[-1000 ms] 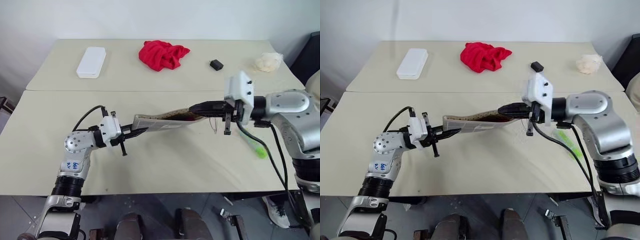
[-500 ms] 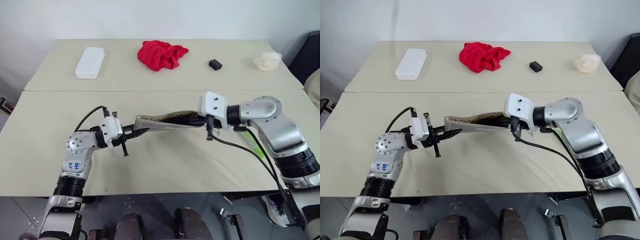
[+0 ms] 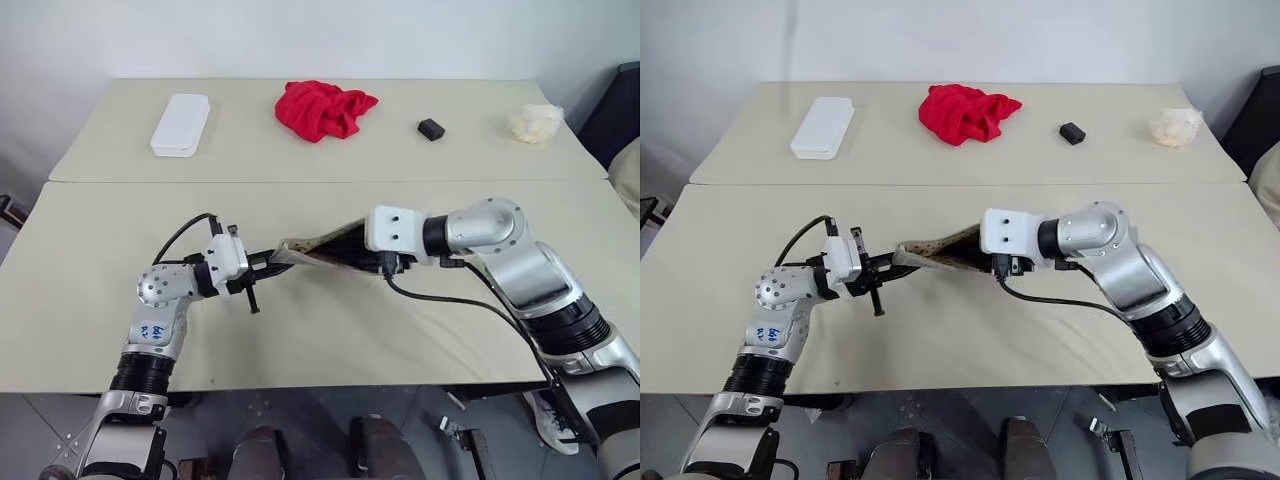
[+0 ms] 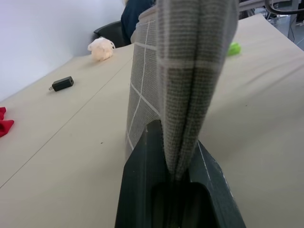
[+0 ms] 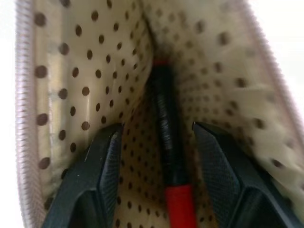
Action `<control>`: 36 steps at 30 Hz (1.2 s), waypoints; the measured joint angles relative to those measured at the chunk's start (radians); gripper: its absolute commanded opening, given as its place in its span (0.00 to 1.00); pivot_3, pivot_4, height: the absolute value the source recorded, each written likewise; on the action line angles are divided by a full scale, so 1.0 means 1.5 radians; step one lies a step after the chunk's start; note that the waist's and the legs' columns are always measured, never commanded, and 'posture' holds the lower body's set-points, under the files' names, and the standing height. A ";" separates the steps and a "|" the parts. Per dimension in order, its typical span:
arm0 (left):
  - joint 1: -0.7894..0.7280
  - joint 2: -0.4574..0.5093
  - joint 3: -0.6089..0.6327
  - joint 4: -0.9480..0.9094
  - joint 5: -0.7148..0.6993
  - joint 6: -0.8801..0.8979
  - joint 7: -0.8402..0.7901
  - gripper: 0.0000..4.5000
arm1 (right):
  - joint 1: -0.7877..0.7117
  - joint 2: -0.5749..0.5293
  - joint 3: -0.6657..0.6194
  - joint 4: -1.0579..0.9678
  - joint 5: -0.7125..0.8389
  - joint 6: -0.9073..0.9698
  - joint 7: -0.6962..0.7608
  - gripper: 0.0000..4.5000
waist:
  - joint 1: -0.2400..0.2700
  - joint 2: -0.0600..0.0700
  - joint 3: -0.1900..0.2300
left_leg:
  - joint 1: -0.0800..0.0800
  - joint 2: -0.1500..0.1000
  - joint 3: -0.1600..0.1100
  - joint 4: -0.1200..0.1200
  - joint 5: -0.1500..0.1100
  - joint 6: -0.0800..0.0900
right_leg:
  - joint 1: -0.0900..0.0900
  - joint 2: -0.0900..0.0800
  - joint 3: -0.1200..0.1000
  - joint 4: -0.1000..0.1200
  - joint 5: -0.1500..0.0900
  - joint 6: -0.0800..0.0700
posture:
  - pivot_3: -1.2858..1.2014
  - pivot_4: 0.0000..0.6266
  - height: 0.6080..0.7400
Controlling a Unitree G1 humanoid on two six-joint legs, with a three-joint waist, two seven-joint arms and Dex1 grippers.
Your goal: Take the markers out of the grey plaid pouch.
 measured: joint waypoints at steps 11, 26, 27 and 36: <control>0.000 -0.002 -0.004 0.000 0.000 0.002 0.002 0.00 | -0.039 0.086 0.041 0.073 -0.141 0.024 -0.095 0.55 | -0.016 0.000 0.000 | 0.000 0.000 0.000 -0.001 0.000 0.000 | 0.000 0.000 0.000 0.000 0.000 0.000 | 0.52 0.24 1.00; -0.007 0.000 0.002 0.011 0.000 0.002 0.003 0.00 | 0.007 0.113 0.039 0.084 -0.200 -0.039 -0.145 0.01 | -0.015 0.000 0.000 | 0.000 0.000 0.000 -0.001 0.000 0.000 | 0.000 0.000 0.000 0.000 0.000 0.000 | 0.52 0.24 1.00; -0.008 0.000 0.003 0.011 0.000 0.002 0.003 0.00 | 0.009 0.104 0.034 0.078 -0.198 -0.045 -0.137 0.01 | -0.015 0.000 0.000 | 0.000 0.000 0.000 -0.001 0.000 0.000 | 0.000 0.000 0.000 0.000 0.000 0.000 | 0.52 0.24 1.00; -0.009 -0.001 0.004 0.011 -0.001 0.002 0.009 0.00 | 0.036 0.057 -0.054 0.020 -0.105 -0.076 -0.075 0.22 | -0.015 0.000 0.000 | 0.000 0.000 0.000 -0.001 0.000 0.000 | 0.000 0.000 0.000 0.000 0.000 0.000 | 0.52 0.24 1.00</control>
